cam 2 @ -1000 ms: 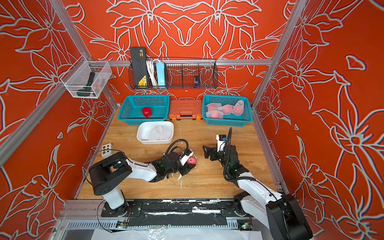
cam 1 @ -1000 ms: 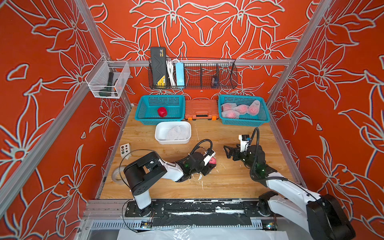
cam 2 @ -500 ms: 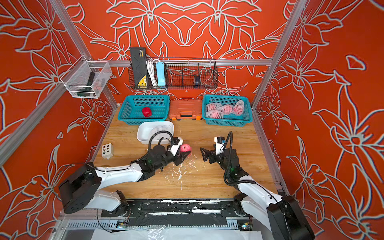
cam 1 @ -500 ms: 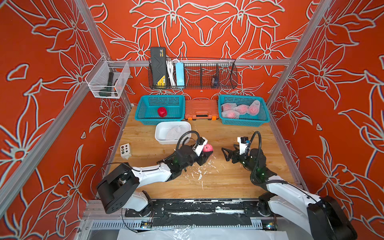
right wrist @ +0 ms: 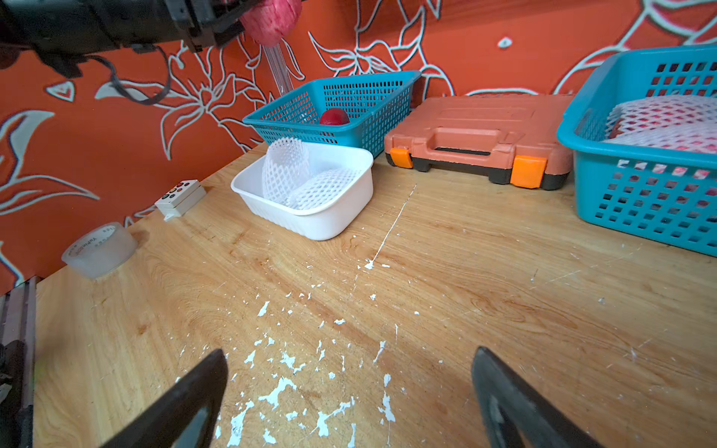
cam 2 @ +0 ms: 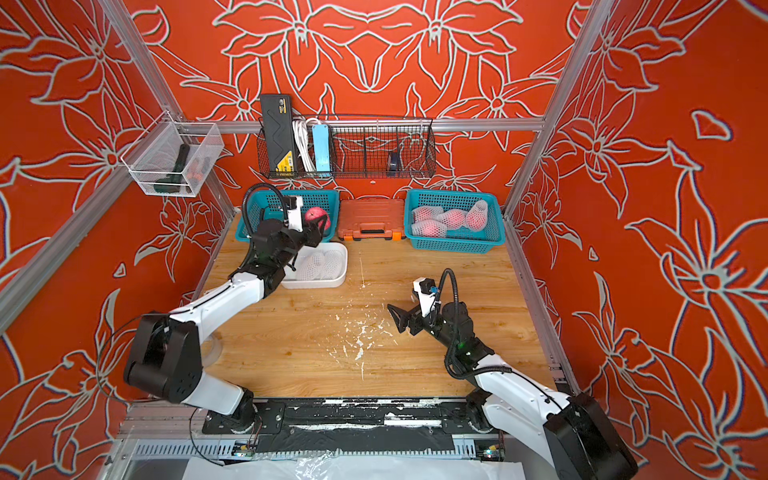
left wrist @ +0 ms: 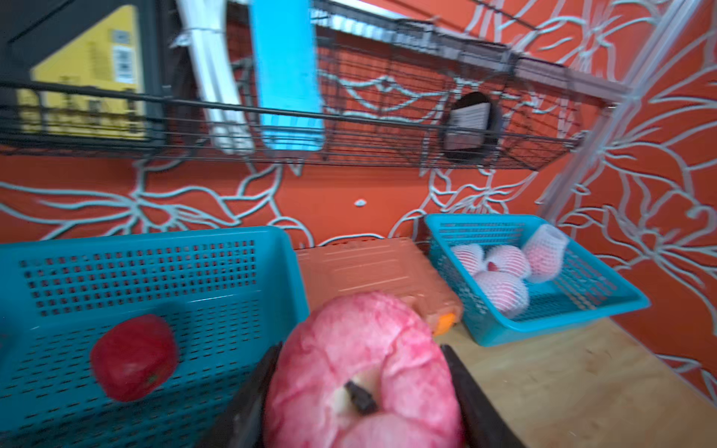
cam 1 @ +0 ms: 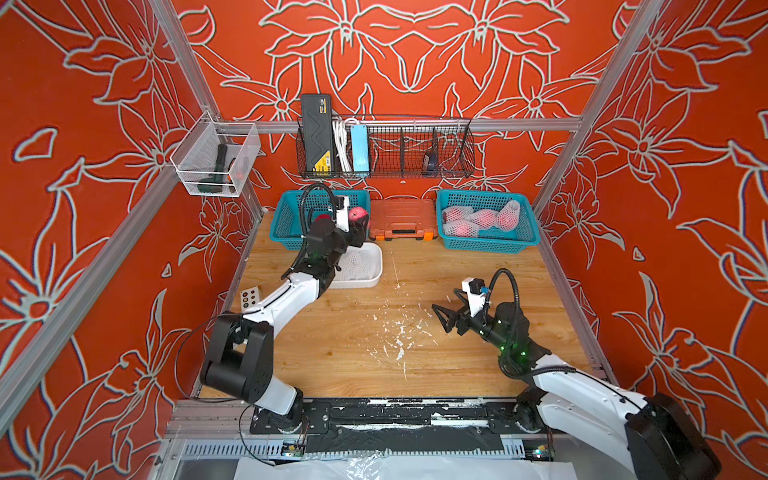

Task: Remove foam nets from apples
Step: Place the apple in the basket.

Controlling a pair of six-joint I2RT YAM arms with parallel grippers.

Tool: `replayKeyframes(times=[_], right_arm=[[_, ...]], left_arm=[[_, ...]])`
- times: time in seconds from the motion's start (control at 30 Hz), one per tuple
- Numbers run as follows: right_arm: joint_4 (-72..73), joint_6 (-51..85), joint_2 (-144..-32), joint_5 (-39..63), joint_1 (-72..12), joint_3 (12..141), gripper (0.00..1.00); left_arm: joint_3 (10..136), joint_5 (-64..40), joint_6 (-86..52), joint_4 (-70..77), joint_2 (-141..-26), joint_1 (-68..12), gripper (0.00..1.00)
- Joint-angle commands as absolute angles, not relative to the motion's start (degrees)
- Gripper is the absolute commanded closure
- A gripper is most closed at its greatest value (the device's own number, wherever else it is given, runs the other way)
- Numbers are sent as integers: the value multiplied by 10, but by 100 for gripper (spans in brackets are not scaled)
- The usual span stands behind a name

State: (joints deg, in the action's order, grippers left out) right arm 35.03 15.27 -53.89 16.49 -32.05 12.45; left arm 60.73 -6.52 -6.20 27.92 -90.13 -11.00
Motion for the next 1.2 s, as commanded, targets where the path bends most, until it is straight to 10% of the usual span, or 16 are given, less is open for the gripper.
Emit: replayKeyframes(times=[0.0,0.37,0.6,0.87,1.17], right_arm=[[342,141,-526,155,-325,135,2],[341,142,-503,137,-325,124,2],[348,143,-504,129,-325,120,2],[349,139,-502,112,-326,116,2],[320,127,-484,65,-326,118,2]], left_arm=[[679,-97,-50,217,-970,-68,58],[927,-127,-19,142,-1222,-28,56],[1034,-136,-25,117,-1311,-28,32],[1087,-149,-33,107,-1350,-29,11],[964,-174,-67,177,-1249,-32,9]])
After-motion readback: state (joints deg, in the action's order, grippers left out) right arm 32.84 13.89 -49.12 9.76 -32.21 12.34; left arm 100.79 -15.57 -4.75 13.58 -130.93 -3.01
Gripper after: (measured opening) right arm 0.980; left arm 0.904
